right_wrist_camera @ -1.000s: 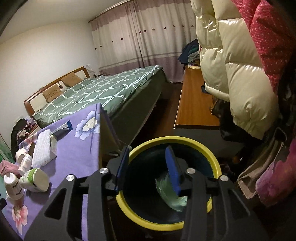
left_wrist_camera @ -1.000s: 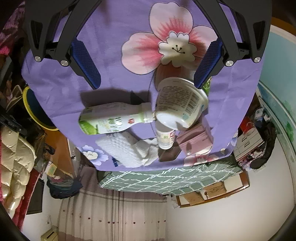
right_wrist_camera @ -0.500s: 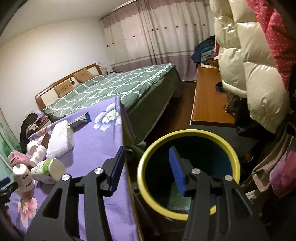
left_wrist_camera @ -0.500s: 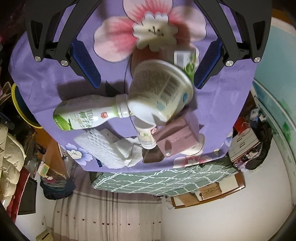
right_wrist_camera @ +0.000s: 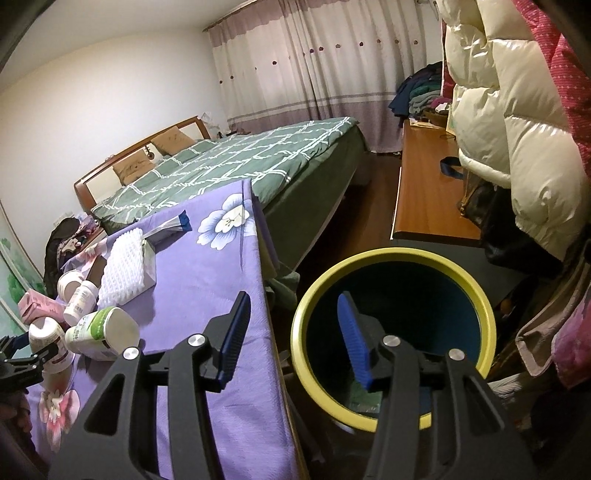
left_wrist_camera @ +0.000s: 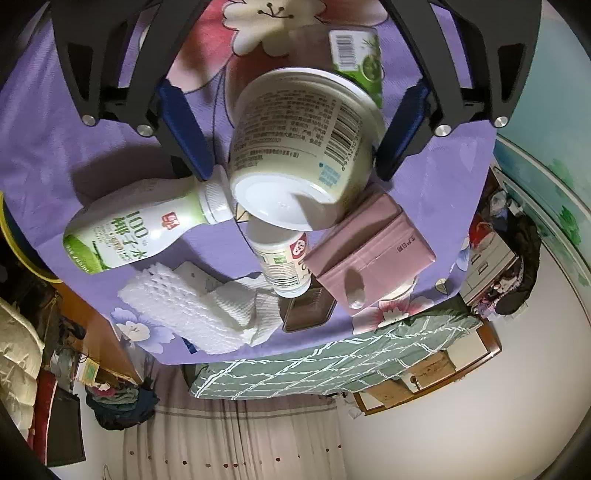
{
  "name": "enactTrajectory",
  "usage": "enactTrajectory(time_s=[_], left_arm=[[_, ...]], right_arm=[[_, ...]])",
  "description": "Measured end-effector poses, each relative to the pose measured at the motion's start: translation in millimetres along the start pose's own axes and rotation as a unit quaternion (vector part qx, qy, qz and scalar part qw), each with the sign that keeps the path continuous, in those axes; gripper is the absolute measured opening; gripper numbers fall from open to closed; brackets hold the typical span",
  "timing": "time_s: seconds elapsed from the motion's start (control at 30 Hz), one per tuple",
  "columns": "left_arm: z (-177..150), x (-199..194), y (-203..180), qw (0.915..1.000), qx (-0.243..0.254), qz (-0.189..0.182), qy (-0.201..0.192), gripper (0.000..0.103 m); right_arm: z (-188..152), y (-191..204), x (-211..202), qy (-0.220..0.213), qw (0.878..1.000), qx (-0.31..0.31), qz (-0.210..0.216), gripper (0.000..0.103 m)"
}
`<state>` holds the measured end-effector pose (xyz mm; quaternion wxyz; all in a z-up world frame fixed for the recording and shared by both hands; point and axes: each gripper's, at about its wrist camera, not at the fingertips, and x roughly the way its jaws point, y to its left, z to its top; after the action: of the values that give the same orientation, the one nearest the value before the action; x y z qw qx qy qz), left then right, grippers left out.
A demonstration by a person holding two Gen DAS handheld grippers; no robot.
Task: Collect trash
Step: 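Grasp the white yogurt cup with the left gripper and lift it, then carry the yogurt cup over the yellow bin and open the left gripper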
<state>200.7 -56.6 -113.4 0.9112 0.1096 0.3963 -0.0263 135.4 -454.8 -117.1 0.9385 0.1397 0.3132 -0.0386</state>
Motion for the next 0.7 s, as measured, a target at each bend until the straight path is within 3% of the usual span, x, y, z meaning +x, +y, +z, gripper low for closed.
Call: enactTrajectory(time_s=[0.17, 0.7], left_arm=[[2, 0, 4, 0.9999, -0.005, -0.013, -0.005, 0.080], [28, -50, -7, 0.9927, -0.036, -0.113, -0.023, 0.079]], right_arm=[[-1, 3, 1, 0.003, 1.000, -0.001, 0.004, 0.047], [-1, -8, -18, -0.013, 1.000, 0.016, 0.020, 0.047]])
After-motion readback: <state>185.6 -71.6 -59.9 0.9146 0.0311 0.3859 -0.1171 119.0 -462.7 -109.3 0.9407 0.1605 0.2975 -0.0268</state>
